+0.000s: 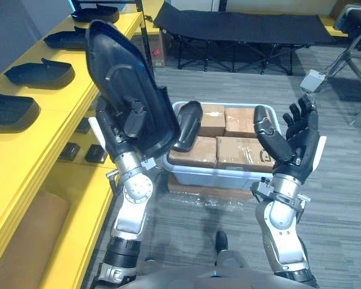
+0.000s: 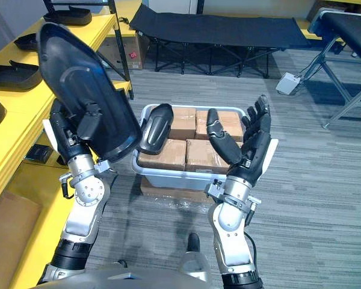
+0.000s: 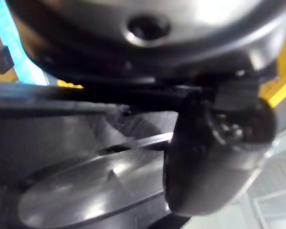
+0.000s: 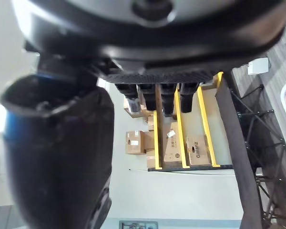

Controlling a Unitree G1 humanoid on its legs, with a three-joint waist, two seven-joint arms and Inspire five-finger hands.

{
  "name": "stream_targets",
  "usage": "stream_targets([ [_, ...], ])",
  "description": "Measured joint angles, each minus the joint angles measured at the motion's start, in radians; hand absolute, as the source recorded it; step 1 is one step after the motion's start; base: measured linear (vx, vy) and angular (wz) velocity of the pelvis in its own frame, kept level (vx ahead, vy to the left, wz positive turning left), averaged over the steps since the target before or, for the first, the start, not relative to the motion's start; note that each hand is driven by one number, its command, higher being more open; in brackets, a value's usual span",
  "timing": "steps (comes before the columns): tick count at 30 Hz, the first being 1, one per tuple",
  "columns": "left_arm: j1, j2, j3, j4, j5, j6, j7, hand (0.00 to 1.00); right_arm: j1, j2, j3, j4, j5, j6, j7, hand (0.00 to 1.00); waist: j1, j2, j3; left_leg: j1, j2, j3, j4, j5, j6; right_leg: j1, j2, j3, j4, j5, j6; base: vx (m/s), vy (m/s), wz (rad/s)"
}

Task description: Walk over and take three plastic housings, then place them on the shelf

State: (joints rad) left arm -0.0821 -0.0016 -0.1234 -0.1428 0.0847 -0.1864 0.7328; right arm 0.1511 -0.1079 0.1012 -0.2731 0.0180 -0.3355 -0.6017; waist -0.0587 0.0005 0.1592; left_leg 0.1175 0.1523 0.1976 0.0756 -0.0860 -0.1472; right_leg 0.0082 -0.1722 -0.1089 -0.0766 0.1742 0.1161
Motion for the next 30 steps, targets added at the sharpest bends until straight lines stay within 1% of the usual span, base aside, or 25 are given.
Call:
stream_targets([
  [2, 0.000, 0.000, 0.032, 0.000, -0.005, -0.046, 0.021, 0.00, 0.000, 0.011, -0.014, 0.000, 0.027, -0.013, 0.001, 0.00, 0.000, -0.006, -0.005, 0.010, -0.001, 0.006, -0.006, 0.000, 0.000, 0.003, 0.000, 0.004, 0.000, 0.000, 0.000, 0.00, 0.019, -0.06],
  [5, 0.009, -0.001, 0.065, -0.016, -0.034, -0.080, 0.027, 0.00, 0.000, 0.034, -0.043, 0.000, 0.102, -0.028, 0.018, 0.00, 0.000, -0.006, -0.007, 0.015, -0.001, 0.007, -0.008, -0.001, 0.000, 0.009, 0.000, 0.004, 0.000, 0.000, 0.000, -0.01, 0.005, -0.01],
  [6, 0.020, -0.004, 0.083, -0.034, -0.045, -0.095, 0.027, 0.00, 0.001, 0.043, -0.063, 0.000, 0.167, -0.041, 0.043, 0.00, 0.000, -0.006, -0.007, 0.015, -0.001, 0.006, -0.008, -0.001, 0.000, 0.009, 0.000, 0.003, 0.000, -0.001, 0.000, 0.00, 0.000, 0.00],
  [7, 0.041, -0.012, 0.111, -0.065, -0.045, -0.102, 0.027, 0.00, 0.001, 0.047, -0.087, 0.000, 0.256, -0.054, 0.089, 0.00, 0.000, -0.005, -0.008, 0.015, -0.001, 0.006, -0.008, 0.000, 0.000, 0.009, 0.000, 0.002, 0.000, -0.001, 0.000, -0.03, 0.010, 0.00],
  [10, 0.085, -0.028, 0.149, -0.116, -0.045, -0.122, 0.022, 0.00, 0.001, 0.047, -0.116, 0.002, 0.372, -0.072, 0.159, 0.00, 0.001, -0.001, -0.011, 0.014, -0.001, 0.001, -0.008, 0.000, 0.001, 0.011, 0.000, -0.002, 0.000, -0.001, 0.000, -0.01, 0.005, 0.04],
  [11, 0.105, -0.034, 0.167, -0.139, -0.045, -0.127, 0.019, 0.00, 0.000, 0.055, -0.130, 0.001, 0.427, -0.089, 0.197, 0.00, 0.002, 0.001, -0.012, 0.013, -0.001, -0.004, -0.008, 0.001, 0.001, 0.014, -0.001, -0.008, 0.000, -0.001, 0.000, -0.01, 0.005, 0.13],
  [13, 0.137, -0.037, 0.200, -0.163, -0.046, -0.141, 0.018, 0.00, 0.000, 0.070, -0.147, 0.002, 0.479, -0.095, 0.245, 0.00, 0.002, 0.006, -0.016, 0.013, 0.000, -0.019, -0.008, 0.002, 0.001, 0.026, -0.002, -0.024, -0.001, -0.005, -0.002, -0.02, 0.004, 0.20],
  [14, 0.143, -0.039, 0.211, -0.170, -0.046, -0.141, 0.019, 0.00, 0.000, 0.072, -0.150, 0.002, 0.486, -0.095, 0.255, 0.00, 0.004, 0.008, -0.018, 0.013, 0.000, -0.024, -0.008, 0.002, 0.001, 0.029, -0.003, -0.027, -0.001, -0.006, -0.001, -0.02, 0.002, 0.20],
  [16, 0.180, -0.041, 0.253, -0.203, -0.046, -0.150, 0.027, 0.00, 0.000, 0.078, -0.150, 0.003, 0.533, -0.095, 0.314, 0.00, 0.009, 0.012, -0.036, 0.003, 0.000, -0.040, -0.008, 0.003, 0.000, 0.030, -0.004, -0.043, -0.001, -0.010, 0.001, -0.02, 0.000, 0.20],
  [18, 0.200, -0.042, 0.279, -0.227, -0.042, -0.162, 0.037, 0.00, 0.000, 0.080, -0.150, 0.005, 0.551, -0.095, 0.353, 0.00, 0.015, 0.014, -0.044, -0.005, 0.000, -0.050, -0.008, 0.004, 0.001, 0.030, -0.005, -0.054, -0.001, -0.012, 0.001, -0.02, -0.001, 0.17],
  [19, 0.216, -0.043, 0.306, -0.253, -0.038, -0.163, 0.050, 0.00, 0.000, 0.082, -0.150, 0.005, 0.586, -0.095, 0.401, 0.00, 0.029, 0.016, -0.047, -0.005, 0.000, -0.057, -0.008, 0.006, 0.001, 0.033, -0.005, -0.061, -0.001, -0.013, 0.001, -0.01, -0.001, 0.15],
  [22, 0.234, -0.045, 0.363, -0.283, -0.028, -0.163, 0.081, 0.00, -0.014, 0.084, -0.140, 0.029, 0.667, -0.094, 0.484, 0.00, 0.036, 0.016, -0.051, -0.007, 0.000, -0.078, -0.008, 0.008, 0.001, 0.047, -0.007, -0.082, -0.001, -0.018, -0.001, -0.02, -0.002, 0.22],
  [23, 0.250, -0.046, 0.399, -0.298, 0.011, -0.163, 0.105, 0.00, -0.014, 0.085, -0.130, 0.043, 0.734, -0.093, 0.537, 0.00, 0.049, 0.015, -0.056, -0.011, 0.000, -0.086, -0.008, 0.009, 0.001, 0.048, -0.008, -0.091, -0.001, -0.020, -0.001, -0.01, 0.000, 0.14],
  [25, 0.253, -0.049, 0.439, -0.309, 0.047, -0.164, 0.129, 0.00, -0.017, 0.087, -0.127, 0.067, 0.785, -0.089, 0.587, 0.00, 0.063, 0.010, -0.065, -0.026, -0.001, -0.107, -0.006, 0.011, 0.004, 0.048, -0.010, -0.109, -0.002, -0.021, -0.001, -0.01, -0.002, 0.26],
  [26, 0.256, -0.049, 0.449, -0.314, 0.048, -0.164, 0.136, 0.00, -0.019, 0.087, -0.124, 0.075, 0.785, -0.086, 0.595, 0.00, 0.068, 0.009, -0.067, -0.027, -0.002, -0.111, -0.008, 0.013, 0.005, 0.049, -0.010, -0.113, -0.002, -0.022, -0.001, 0.00, -0.002, 0.26],
  [27, 0.260, -0.050, 0.461, -0.321, 0.049, -0.164, 0.144, 0.00, -0.023, 0.087, -0.118, 0.083, 0.785, -0.082, 0.605, 1.00, 0.078, 0.008, -0.068, -0.028, -0.002, -0.115, -0.008, 0.016, 0.001, 0.050, -0.010, -0.117, -0.002, -0.022, -0.001, 0.00, 0.000, 0.14],
  [30, 0.284, -0.050, 0.523, -0.323, 0.085, -0.164, 0.162, 0.00, -0.059, 0.086, -0.085, 0.116, 0.786, -0.056, 0.643, 1.00, 0.087, 0.004, -0.072, -0.041, -0.003, -0.137, -0.003, 0.018, 0.003, 0.055, -0.011, -0.139, -0.002, -0.025, -0.003, -0.01, 0.000, 0.18],
])
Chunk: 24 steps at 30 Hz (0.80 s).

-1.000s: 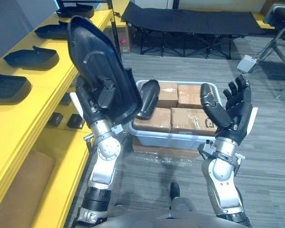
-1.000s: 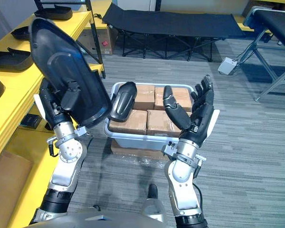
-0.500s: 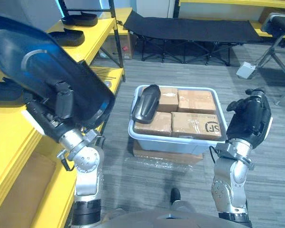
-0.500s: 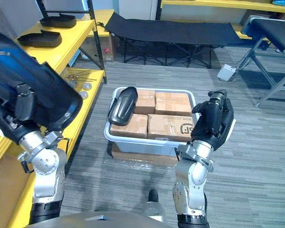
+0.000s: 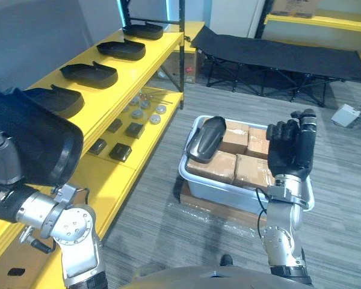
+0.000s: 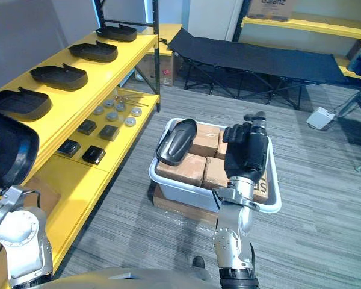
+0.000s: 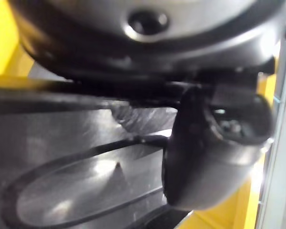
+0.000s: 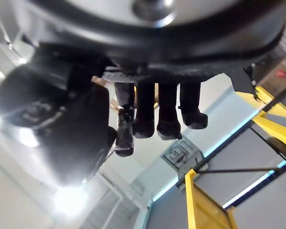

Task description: Walk over and take three plastic housings, then place them on the shelf

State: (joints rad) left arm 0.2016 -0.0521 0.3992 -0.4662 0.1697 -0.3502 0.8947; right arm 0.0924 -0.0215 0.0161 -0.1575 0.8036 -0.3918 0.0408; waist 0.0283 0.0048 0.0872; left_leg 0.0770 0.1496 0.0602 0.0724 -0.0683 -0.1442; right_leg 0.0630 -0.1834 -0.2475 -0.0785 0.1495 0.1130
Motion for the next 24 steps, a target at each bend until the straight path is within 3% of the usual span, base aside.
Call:
stream_targets([
  [10, 0.011, -0.002, 0.045, -0.002, 0.082, 0.005, 0.034, 0.00, -0.066, -0.004, 0.053, 0.095, 0.048, 0.081, 0.058, 1.00, 0.047, -0.007, -0.013, -0.021, -0.001, -0.047, 0.012, -0.001, 0.006, 0.016, -0.001, -0.052, -0.001, -0.014, -0.008, -0.01, 0.003, 0.14],
  [20, 0.016, -0.003, 0.052, -0.002, 0.082, 0.006, 0.022, 0.00, -0.112, -0.003, 0.115, 0.167, 0.032, 0.082, 0.057, 1.00, 0.084, -0.008, -0.015, -0.034, -0.003, -0.089, 0.013, 0.003, 0.005, 0.033, -0.001, -0.094, -0.001, -0.017, -0.002, 0.00, 0.009, 0.12],
  [24, 0.034, -0.002, 0.055, -0.004, 0.194, 0.053, 0.031, 0.00, -0.117, -0.002, 0.154, 0.169, 0.028, 0.115, 0.058, 1.00, 0.102, -0.010, -0.016, -0.034, -0.004, -0.108, 0.014, 0.003, 0.005, 0.045, -0.001, -0.115, -0.001, -0.025, -0.002, -0.01, 0.010, 0.13],
])
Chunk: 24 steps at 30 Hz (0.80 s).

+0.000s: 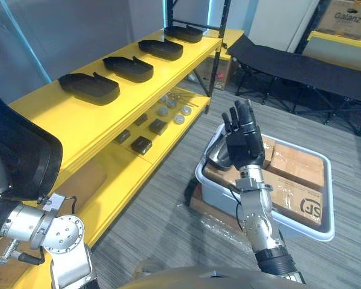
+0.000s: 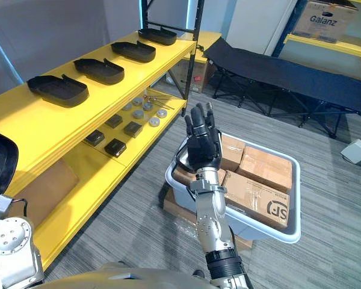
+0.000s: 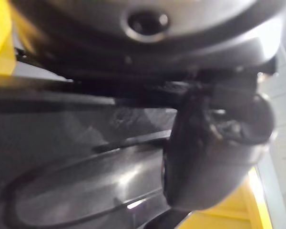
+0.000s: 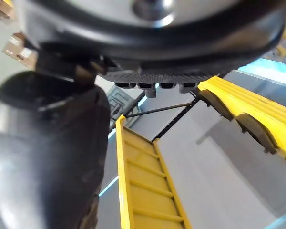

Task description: Walk over and take three plastic housings, then place them on the shelf

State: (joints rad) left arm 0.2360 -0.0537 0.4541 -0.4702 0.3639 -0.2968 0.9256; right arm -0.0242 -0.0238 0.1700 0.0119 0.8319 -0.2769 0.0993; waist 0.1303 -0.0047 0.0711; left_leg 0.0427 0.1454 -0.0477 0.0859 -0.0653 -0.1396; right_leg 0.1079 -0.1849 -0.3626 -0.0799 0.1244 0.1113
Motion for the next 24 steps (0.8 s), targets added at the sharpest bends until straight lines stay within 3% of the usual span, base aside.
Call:
stream_targets([
  [7, 0.010, 0.002, -0.007, -0.005, 0.038, 0.021, -0.079, 0.00, -0.033, -0.002, 0.052, 0.093, -0.015, 0.012, 0.003, 1.00, 0.030, 0.000, -0.002, -0.012, -0.005, -0.043, 0.000, 0.000, 0.000, 0.014, -0.001, -0.047, -0.005, -0.017, -0.003, 0.00, 0.010, 0.18],
  [13, 0.054, 0.004, -0.009, -0.007, -0.240, -0.027, -0.346, 0.00, -0.070, -0.035, 0.047, 0.095, -0.448, 0.012, -0.151, 1.00, 0.035, -0.003, -0.005, -0.020, -0.019, -0.053, 0.011, -0.001, -0.001, 0.014, -0.011, -0.049, 0.000, -0.014, 0.004, 0.03, 0.034, 0.04],
  [17, 0.059, 0.007, -0.020, -0.007, -0.246, -0.029, -0.397, 0.00, -0.078, -0.093, 0.033, 0.040, -0.476, 0.020, -0.153, 1.00, 0.032, 0.000, -0.004, -0.027, -0.021, -0.036, 0.057, -0.041, 0.012, 0.008, -0.014, 0.006, 0.020, -0.022, 0.010, 0.00, 0.052, -0.19],
  [18, 0.059, 0.009, -0.027, -0.007, -0.247, -0.029, -0.401, 0.00, -0.077, -0.102, 0.027, 0.025, -0.476, 0.023, -0.153, 1.00, 0.029, 0.000, -0.005, -0.037, -0.021, -0.040, 0.067, -0.046, 0.014, -0.004, -0.014, 0.030, 0.041, -0.038, 0.010, -0.01, 0.039, 0.38],
  [19, 0.051, 0.024, -0.060, -0.006, -0.250, -0.028, -0.413, 0.00, -0.054, -0.122, -0.005, -0.023, -0.493, 0.025, -0.154, 1.00, -0.004, 0.009, 0.001, -0.074, -0.027, -0.095, 0.092, -0.048, 0.016, -0.031, 0.015, 0.148, 0.105, -0.130, 0.021, -0.01, 0.014, 0.82],
  [20, 0.046, 0.026, -0.079, -0.006, -0.252, -0.028, -0.429, 0.00, -0.038, -0.132, -0.023, -0.045, -0.503, 0.026, -0.155, 1.00, -0.023, 0.004, -0.002, -0.088, -0.034, -0.132, 0.100, -0.047, 0.016, -0.032, 0.030, 0.185, 0.127, -0.155, 0.014, 0.02, -0.046, 1.30],
  [21, 0.044, 0.028, -0.109, -0.007, -0.253, -0.029, -0.456, 0.00, -0.015, -0.149, -0.056, -0.076, -0.511, 0.025, -0.154, 1.00, -0.032, 0.003, -0.003, -0.094, -0.047, -0.178, 0.103, -0.047, 0.014, -0.039, 0.032, 0.197, 0.174, -0.196, 0.010, 0.03, -0.054, 0.97],
  [24, 0.046, 0.041, -0.128, -0.007, -0.297, -0.030, -0.498, 0.00, -0.003, -0.155, -0.089, -0.100, -0.510, 0.025, -0.153, 1.00, -0.024, 0.012, 0.001, -0.099, -0.058, -0.231, 0.107, -0.035, -0.002, -0.038, 0.023, 0.148, 0.252, -0.244, 0.008, 0.05, -0.049, 0.70],
])
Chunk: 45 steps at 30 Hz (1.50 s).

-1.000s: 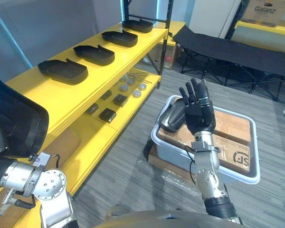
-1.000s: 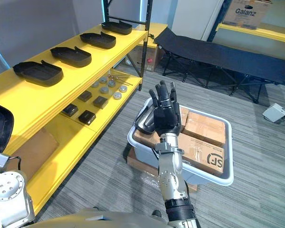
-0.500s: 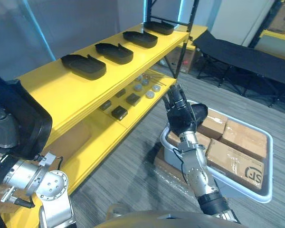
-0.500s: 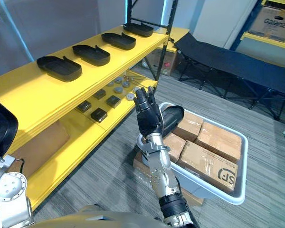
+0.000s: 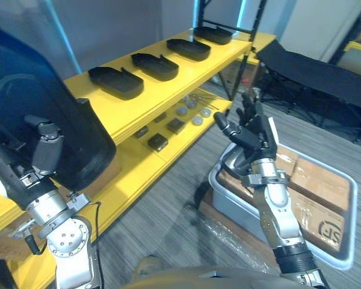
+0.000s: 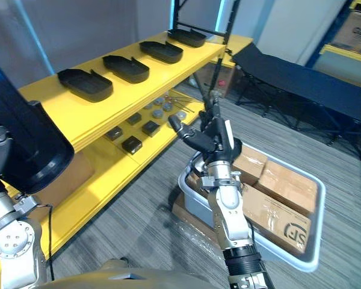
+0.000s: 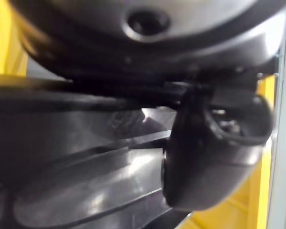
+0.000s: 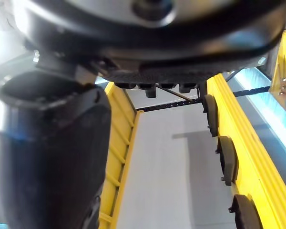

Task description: Walk over and take three plastic housings, then place them on the shelf

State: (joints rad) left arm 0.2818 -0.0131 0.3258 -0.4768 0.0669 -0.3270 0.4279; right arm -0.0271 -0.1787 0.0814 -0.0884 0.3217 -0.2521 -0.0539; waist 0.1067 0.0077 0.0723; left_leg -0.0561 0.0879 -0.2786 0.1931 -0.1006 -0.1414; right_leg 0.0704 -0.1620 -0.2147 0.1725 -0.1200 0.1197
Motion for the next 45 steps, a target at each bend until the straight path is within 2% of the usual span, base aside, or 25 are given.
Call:
stream_targets([
  [2, 0.002, 0.001, -0.008, 0.000, -0.031, 0.000, -0.033, 0.00, 0.006, -0.002, -0.003, 0.000, 0.000, 0.000, -0.001, 1.00, 0.001, 0.002, 0.001, -0.006, -0.011, -0.037, 0.005, 0.008, -0.001, 0.002, -0.009, -0.028, 0.037, -0.026, 0.000, 0.07, -0.051, 0.70],
  [4, 0.030, 0.001, -0.030, -0.001, -0.076, 0.000, -0.099, 0.00, 0.008, 0.000, 0.018, -0.001, -0.001, 0.000, 0.005, 1.00, 0.022, 0.008, 0.005, -0.003, -0.028, -0.084, 0.005, 0.016, -0.006, 0.004, -0.023, -0.039, 0.102, -0.082, -0.001, 0.03, -0.049, 0.62],
  [6, 0.065, 0.000, -0.048, -0.006, -0.086, 0.000, -0.124, 0.00, 0.008, 0.002, 0.038, -0.005, -0.001, 0.000, 0.009, 1.00, 0.036, 0.020, 0.012, 0.000, -0.033, -0.089, 0.013, 0.018, -0.004, 0.010, -0.031, -0.052, 0.135, -0.108, -0.004, 0.00, -0.051, 0.41],
  [7, 0.105, 0.002, -0.061, -0.010, -0.105, 0.000, -0.156, 0.00, 0.009, 0.023, 0.051, -0.005, -0.002, 0.001, 0.022, 1.00, 0.039, 0.025, 0.017, -0.004, -0.042, -0.061, 0.023, 0.036, 0.022, 0.019, -0.044, -0.069, 0.166, -0.134, -0.012, -0.03, -0.054, 0.65],
  [9, 0.123, 0.001, -0.080, -0.009, -0.118, 0.000, -0.185, 0.00, 0.010, 0.045, 0.045, -0.006, -0.003, -0.001, 0.029, 1.00, 0.025, 0.032, 0.029, -0.021, -0.042, 0.039, 0.045, 0.065, 0.063, 0.051, -0.049, -0.110, 0.165, -0.143, -0.027, -0.05, -0.069, 1.03],
  [10, 0.110, 0.001, -0.098, -0.009, -0.141, -0.004, -0.221, 0.00, 0.010, 0.049, 0.022, -0.005, -0.012, -0.001, 0.028, 1.00, 0.007, 0.038, 0.045, -0.036, -0.017, 0.178, 0.042, 0.092, 0.112, 0.086, -0.050, -0.184, 0.151, -0.146, -0.032, -0.08, -0.068, 1.28],
  [12, 0.101, 0.003, -0.117, -0.009, -0.143, -0.024, -0.250, 0.00, 0.013, 0.050, -0.019, -0.006, -0.045, -0.002, 0.024, 1.00, -0.010, 0.048, 0.064, -0.041, 0.030, 0.319, 0.014, 0.098, 0.153, 0.112, -0.051, -0.262, 0.152, -0.147, -0.033, -0.12, -0.059, 1.24],
  [14, 0.101, 0.003, -0.126, -0.009, -0.142, -0.026, -0.260, 0.00, 0.017, 0.048, -0.055, -0.006, -0.044, -0.005, 0.021, 1.00, -0.028, 0.061, 0.071, -0.040, 0.045, 0.359, -0.024, 0.117, 0.143, 0.120, -0.053, -0.305, 0.153, -0.170, -0.024, -0.15, -0.061, 0.91],
  [15, 0.102, 0.003, -0.124, -0.009, -0.142, -0.026, -0.260, 0.00, 0.018, 0.049, -0.073, -0.005, -0.043, -0.012, 0.021, 1.00, -0.034, 0.066, 0.074, -0.040, 0.043, 0.361, -0.041, 0.130, 0.133, 0.115, -0.049, -0.296, 0.156, -0.175, -0.025, -0.16, -0.032, 0.64],
  [17, 0.103, 0.003, -0.110, -0.009, -0.144, -0.027, -0.256, 0.00, 0.019, 0.048, -0.091, -0.005, -0.044, -0.042, 0.026, 1.00, -0.027, 0.089, 0.076, -0.033, 0.039, 0.384, -0.055, 0.138, 0.121, 0.093, -0.044, -0.241, 0.163, -0.176, -0.026, -0.08, 0.021, 0.00],
  [20, 0.104, 0.003, -0.090, -0.009, -0.143, -0.027, -0.255, 0.00, 0.019, 0.048, -0.086, -0.005, -0.044, -0.054, 0.028, 1.00, -0.029, 0.096, 0.075, -0.034, 0.028, 0.387, -0.038, 0.159, 0.105, 0.071, -0.049, -0.192, 0.184, -0.174, -0.027, 0.03, 0.052, -0.36],
  [21, 0.104, 0.005, -0.091, -0.009, -0.141, -0.027, -0.256, 0.00, 0.019, 0.050, -0.080, -0.005, -0.045, -0.055, 0.028, 1.00, -0.031, 0.093, 0.077, -0.034, 0.023, 0.393, -0.021, 0.165, 0.093, 0.068, -0.058, -0.180, 0.193, -0.174, -0.020, 0.09, 0.063, -0.24],
  [24, 0.103, 0.009, -0.104, -0.003, -0.138, -0.026, -0.264, 0.00, 0.015, 0.058, -0.075, -0.005, -0.049, -0.057, 0.029, 1.00, -0.045, 0.056, 0.100, -0.038, 0.009, 0.406, -0.022, 0.168, 0.085, 0.049, -0.076, -0.160, 0.199, -0.171, -0.013, 0.07, 0.051, -0.13],
  [27, 0.103, 0.009, -0.105, 0.008, -0.136, -0.023, -0.261, 0.00, 0.014, 0.058, -0.071, -0.005, -0.070, -0.058, 0.029, 1.00, -0.056, 0.051, 0.104, -0.042, -0.005, 0.408, -0.019, 0.163, 0.088, 0.037, -0.086, -0.134, 0.213, -0.173, -0.014, 0.05, 0.037, 0.00],
  [32, 0.089, 0.008, -0.103, 0.007, -0.135, -0.024, -0.249, 0.00, 0.008, 0.066, -0.064, -0.005, -0.083, -0.059, 0.029, 1.00, -0.057, 0.051, 0.134, -0.053, -0.014, 0.409, 0.105, 0.075, 0.086, 0.066, -0.113, -0.128, 0.253, -0.222, -0.002, 0.01, 0.019, 0.00],
  [34, 0.070, 0.009, -0.099, 0.005, -0.135, -0.024, -0.253, 0.00, 0.008, 0.087, -0.073, -0.005, -0.081, -0.059, 0.023, 1.00, -0.058, 0.033, 0.142, -0.058, -0.029, 0.401, 0.133, 0.047, 0.099, 0.083, -0.135, -0.136, 0.249, -0.241, -0.006, 0.04, 0.080, 0.14],
  [36, 0.062, 0.013, -0.087, -0.001, -0.135, -0.024, -0.260, 0.00, 0.017, 0.098, -0.082, -0.005, -0.080, -0.059, 0.023, 1.00, -0.057, 0.022, 0.141, -0.053, -0.057, 0.391, 0.164, 0.005, 0.133, 0.119, -0.153, -0.153, 0.226, -0.241, -0.005, 0.12, 0.108, 0.11],
  [37, 0.045, 0.013, -0.073, -0.002, -0.135, -0.025, -0.264, 0.00, 0.019, 0.095, -0.084, -0.006, -0.083, -0.060, 0.025, 1.00, -0.064, 0.030, 0.136, -0.056, -0.064, 0.376, 0.178, -0.021, 0.111, 0.087, -0.165, -0.137, 0.341, -0.213, -0.020, 0.15, 0.096, 0.36],
  [38, 0.018, 0.018, -0.068, -0.002, -0.134, -0.023, -0.267, 0.00, 0.030, 0.098, -0.086, -0.005, -0.095, -0.059, 0.025, 1.00, -0.073, 0.026, 0.137, -0.056, -0.072, 0.351, 0.173, -0.026, 0.115, 0.003, -0.178, -0.101, 0.497, -0.149, -0.104, 0.18, 0.129, 0.55],
  [39, 0.003, 0.032, -0.068, -0.002, -0.134, -0.023, -0.268, 0.00, 0.035, 0.101, -0.091, -0.003, -0.117, -0.059, 0.025, 1.00, -0.081, 0.023, 0.137, -0.045, -0.077, 0.325, 0.150, -0.025, 0.117, -0.042, -0.172, -0.057, 0.569, -0.076, -0.116, 0.14, 0.137, 0.66],
  [40, -0.010, 0.052, -0.067, -0.002, -0.133, -0.023, -0.267, 0.00, 0.035, 0.102, -0.093, -0.002, -0.120, -0.059, 0.026, 1.00, -0.086, 0.017, 0.136, -0.026, -0.081, 0.299, 0.113, -0.015, 0.126, -0.076, -0.159, -0.013, 0.624, 0.003, -0.113, 0.19, 0.106, 0.48],
  [41, -0.018, 0.066, -0.067, -0.002, -0.131, -0.022, -0.266, 0.00, 0.034, 0.102, -0.096, -0.003, -0.120, -0.060, 0.029, 1.00, -0.088, 0.013, 0.135, -0.012, -0.080, 0.280, 0.087, -0.001, 0.133, -0.097, -0.151, 0.009, 0.656, 0.051, -0.109, 0.18, 0.035, 0.59],
  [42, -0.036, 0.091, -0.067, 0.000, -0.131, -0.021, -0.264, 0.00, 0.035, 0.104, -0.099, -0.003, -0.122, -0.061, 0.040, 1.00, -0.107, 0.012, 0.134, 0.003, -0.073, 0.238, 0.056, 0.010, 0.146, -0.111, -0.121, 0.042, 0.648, -0.047, -0.092, 0.27, -0.013, 0.68],
  [43, -0.063, 0.096, -0.065, 0.003, -0.132, -0.021, -0.261, 0.00, 0.029, 0.102, -0.105, -0.006, -0.123, -0.062, 0.052, 1.00, -0.110, 0.004, 0.129, 0.014, -0.070, 0.213, 0.035, 0.011, 0.147, -0.125, -0.081, 0.074, 0.564, -0.126, -0.094, 0.22, -0.051, 0.65],
  [45, -0.099, 0.096, -0.060, 0.025, -0.137, -0.021, -0.251, 0.00, 0.017, 0.100, -0.116, -0.017, -0.131, -0.062, 0.071, 1.00, -0.109, 0.007, 0.128, 0.034, -0.060, 0.186, 0.010, 0.010, 0.146, -0.159, -0.029, 0.112, 0.412, -0.147, -0.095, 0.23, -0.071, 0.51],
])
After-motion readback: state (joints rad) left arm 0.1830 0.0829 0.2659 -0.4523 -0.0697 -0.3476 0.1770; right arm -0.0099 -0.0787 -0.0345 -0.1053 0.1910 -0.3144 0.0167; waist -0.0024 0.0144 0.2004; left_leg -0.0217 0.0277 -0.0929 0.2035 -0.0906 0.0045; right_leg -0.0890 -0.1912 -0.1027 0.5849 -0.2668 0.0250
